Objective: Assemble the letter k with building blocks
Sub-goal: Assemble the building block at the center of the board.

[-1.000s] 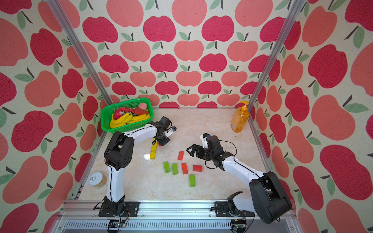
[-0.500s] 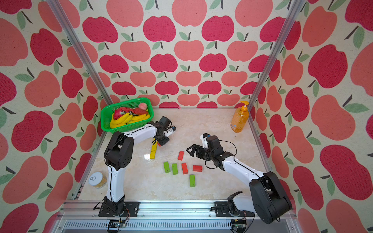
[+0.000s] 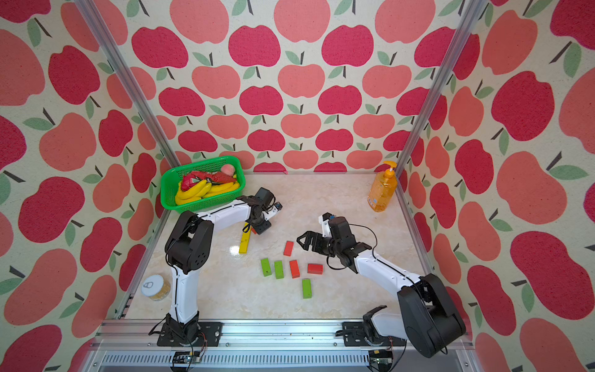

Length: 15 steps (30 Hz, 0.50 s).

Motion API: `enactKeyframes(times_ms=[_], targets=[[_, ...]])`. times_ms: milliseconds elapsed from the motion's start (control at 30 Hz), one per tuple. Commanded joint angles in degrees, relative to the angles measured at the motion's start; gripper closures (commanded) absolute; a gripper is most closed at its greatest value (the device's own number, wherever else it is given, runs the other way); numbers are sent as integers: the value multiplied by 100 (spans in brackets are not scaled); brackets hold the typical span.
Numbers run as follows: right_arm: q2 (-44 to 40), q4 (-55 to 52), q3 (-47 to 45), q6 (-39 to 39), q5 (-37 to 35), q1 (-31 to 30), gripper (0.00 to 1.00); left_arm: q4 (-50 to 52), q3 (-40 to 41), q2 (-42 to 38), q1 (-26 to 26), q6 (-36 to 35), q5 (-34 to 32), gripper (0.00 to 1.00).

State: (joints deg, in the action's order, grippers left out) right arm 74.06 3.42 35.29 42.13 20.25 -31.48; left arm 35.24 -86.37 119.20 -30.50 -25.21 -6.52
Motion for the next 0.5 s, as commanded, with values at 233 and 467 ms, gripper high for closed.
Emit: enactKeyframes(times_ms=[233,467], targets=[[68,255,-101,145,21,-85,1,185,478,-1052,-244,561,156,48],[214,239,43,104,65,-142,1,483,722,-1044,-410,1600,-163,52]])
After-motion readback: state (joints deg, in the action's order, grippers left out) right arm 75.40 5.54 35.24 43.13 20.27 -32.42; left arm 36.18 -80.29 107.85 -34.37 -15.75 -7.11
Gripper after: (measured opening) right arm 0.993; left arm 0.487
